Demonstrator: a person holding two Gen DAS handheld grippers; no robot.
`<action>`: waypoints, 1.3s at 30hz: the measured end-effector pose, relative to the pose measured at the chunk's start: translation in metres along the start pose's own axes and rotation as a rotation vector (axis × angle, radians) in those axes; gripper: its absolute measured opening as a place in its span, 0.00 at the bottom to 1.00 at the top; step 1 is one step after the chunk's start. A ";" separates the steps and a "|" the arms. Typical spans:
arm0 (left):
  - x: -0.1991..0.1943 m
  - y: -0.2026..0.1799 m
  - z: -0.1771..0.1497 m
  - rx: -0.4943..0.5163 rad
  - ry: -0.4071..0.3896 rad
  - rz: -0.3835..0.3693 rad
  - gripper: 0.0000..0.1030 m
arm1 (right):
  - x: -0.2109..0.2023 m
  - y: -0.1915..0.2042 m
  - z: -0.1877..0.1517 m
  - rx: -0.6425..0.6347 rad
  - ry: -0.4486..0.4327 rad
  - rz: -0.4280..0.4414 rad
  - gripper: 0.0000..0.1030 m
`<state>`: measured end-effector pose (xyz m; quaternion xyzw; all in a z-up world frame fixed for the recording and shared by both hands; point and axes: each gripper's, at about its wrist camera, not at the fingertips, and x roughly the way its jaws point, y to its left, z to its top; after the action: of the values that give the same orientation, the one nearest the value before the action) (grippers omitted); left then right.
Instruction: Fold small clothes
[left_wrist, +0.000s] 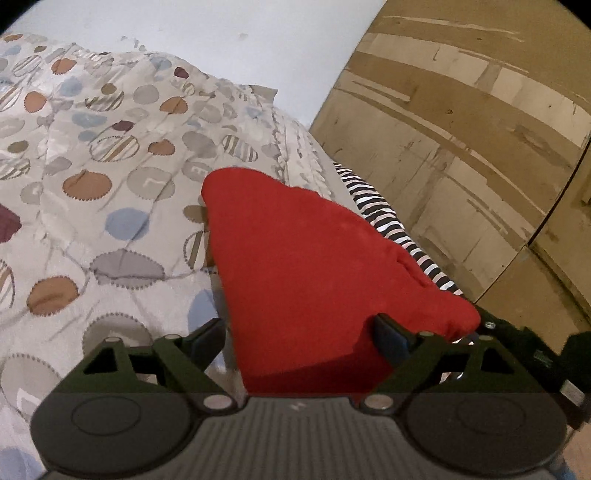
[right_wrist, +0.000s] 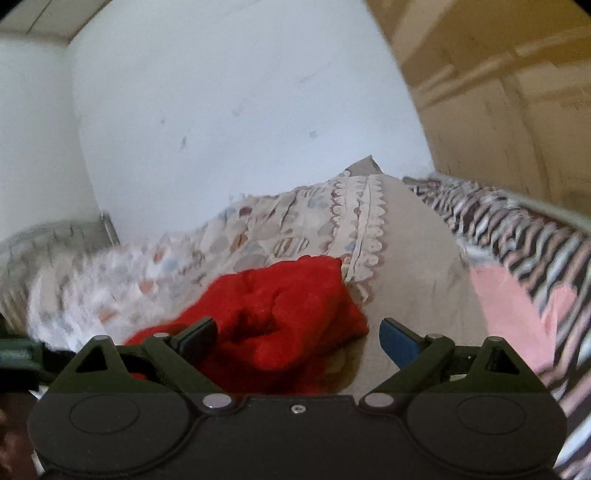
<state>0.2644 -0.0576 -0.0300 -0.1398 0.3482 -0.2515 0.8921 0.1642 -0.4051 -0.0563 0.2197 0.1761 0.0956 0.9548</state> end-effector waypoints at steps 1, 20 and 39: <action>-0.001 -0.003 -0.004 0.010 -0.007 0.008 0.87 | -0.004 0.000 -0.003 0.018 -0.011 0.013 0.92; 0.001 -0.033 -0.018 0.106 -0.084 0.085 0.87 | -0.020 0.005 -0.020 0.118 -0.128 0.072 0.94; 0.004 -0.014 -0.021 0.026 -0.079 0.026 0.89 | -0.006 -0.039 -0.042 0.259 -0.082 0.091 0.97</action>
<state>0.2480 -0.0726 -0.0411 -0.1335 0.3112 -0.2386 0.9102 0.1473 -0.4247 -0.1071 0.3527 0.1377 0.1064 0.9194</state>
